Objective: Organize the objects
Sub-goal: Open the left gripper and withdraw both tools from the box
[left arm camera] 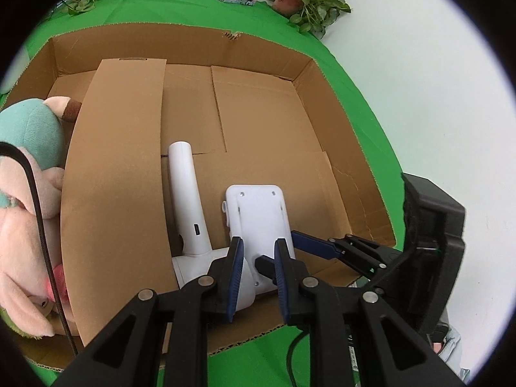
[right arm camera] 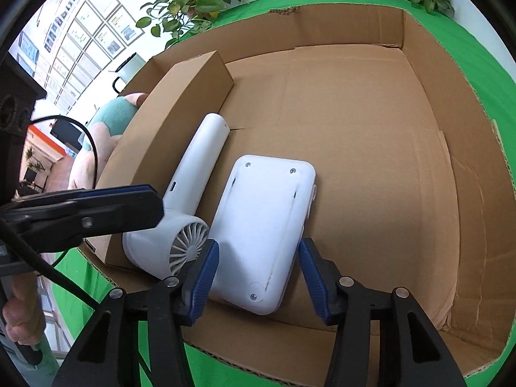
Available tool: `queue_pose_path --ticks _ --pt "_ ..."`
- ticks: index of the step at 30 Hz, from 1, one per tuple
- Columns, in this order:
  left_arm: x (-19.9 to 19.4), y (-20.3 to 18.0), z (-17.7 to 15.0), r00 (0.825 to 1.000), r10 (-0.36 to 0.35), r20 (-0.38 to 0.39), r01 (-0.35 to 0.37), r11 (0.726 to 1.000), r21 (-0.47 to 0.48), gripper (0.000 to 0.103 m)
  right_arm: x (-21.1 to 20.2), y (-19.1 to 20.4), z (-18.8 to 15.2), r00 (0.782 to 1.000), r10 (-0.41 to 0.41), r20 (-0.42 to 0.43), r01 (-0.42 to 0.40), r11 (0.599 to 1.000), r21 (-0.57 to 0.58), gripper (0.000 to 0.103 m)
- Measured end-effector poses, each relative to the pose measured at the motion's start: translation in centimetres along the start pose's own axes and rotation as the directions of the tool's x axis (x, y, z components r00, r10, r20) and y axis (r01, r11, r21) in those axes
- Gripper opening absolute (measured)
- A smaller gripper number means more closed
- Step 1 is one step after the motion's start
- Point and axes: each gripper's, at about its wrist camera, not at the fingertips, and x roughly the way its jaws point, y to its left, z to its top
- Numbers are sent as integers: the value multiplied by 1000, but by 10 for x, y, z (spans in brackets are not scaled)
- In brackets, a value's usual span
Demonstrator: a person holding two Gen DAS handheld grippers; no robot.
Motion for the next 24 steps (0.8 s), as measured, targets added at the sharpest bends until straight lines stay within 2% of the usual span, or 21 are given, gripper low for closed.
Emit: queue_pose_path --ticks 7,10,11,12,13,14,15,16,17,18,19,20,21,22,24 --pt "-10 0 -6 999 19 41 -20 1000 15 17 2 4 0 1000 -4 16 5 999 -45 50" --pt "-23 -1 -14 988 81 135 -84 996 17 19 -1 6 -1 999 -15 40 17 998 -61 51" --pt "-28 -4 -17 980 106 170 -110 994 18 21 -4 5 -3 998 -25 50 28 998 -60 60" --pt "-36 -7 -21 964 153 220 -162 987 22 22 -8 5 -4 996 -48 70 51 997 -53 76" --pt "-43 -12 -26 941 205 268 -221 975 31 28 -14 3 -7 993 -74 93 79 996 -46 84" --pt "-51 -19 -33 907 264 327 -294 955 46 41 -21 2 -10 986 -109 125 115 993 -40 95" --pt "-60 -26 -40 858 319 402 -373 926 62 51 -29 3 -14 976 -142 165 150 988 -37 101" --pt "-67 -34 -47 806 361 470 -440 896 67 74 -40 4 -19 965 -163 206 174 984 -38 103" --pt "-74 -40 -56 741 403 538 -509 859 58 90 -51 6 -25 955 -167 244 183 982 -42 102" --pt "-80 -47 -66 669 433 604 -570 821 42 91 -61 9 -32 946 -170 277 190 981 -46 102" --pt "-83 -51 -72 625 449 639 -606 795 33 91 -72 16 -41 930 -184 319 212 976 -54 102" --pt "-85 -54 -78 598 462 655 -628 778 25 91 -79 20 -47 919 -195 343 229 971 -62 102" --pt "-85 -55 -82 586 473 658 -635 772 11 91 -86 26 -55 904 -209 372 253 965 -72 102" --pt "-87 -54 -85 587 478 654 -628 778 -4 92 -92 34 -64 889 -220 402 274 958 -82 102" --pt "-85 -50 -92 601 483 636 -605 796 -33 92 -103 45 -79 860 -235 452 307 947 -93 102"
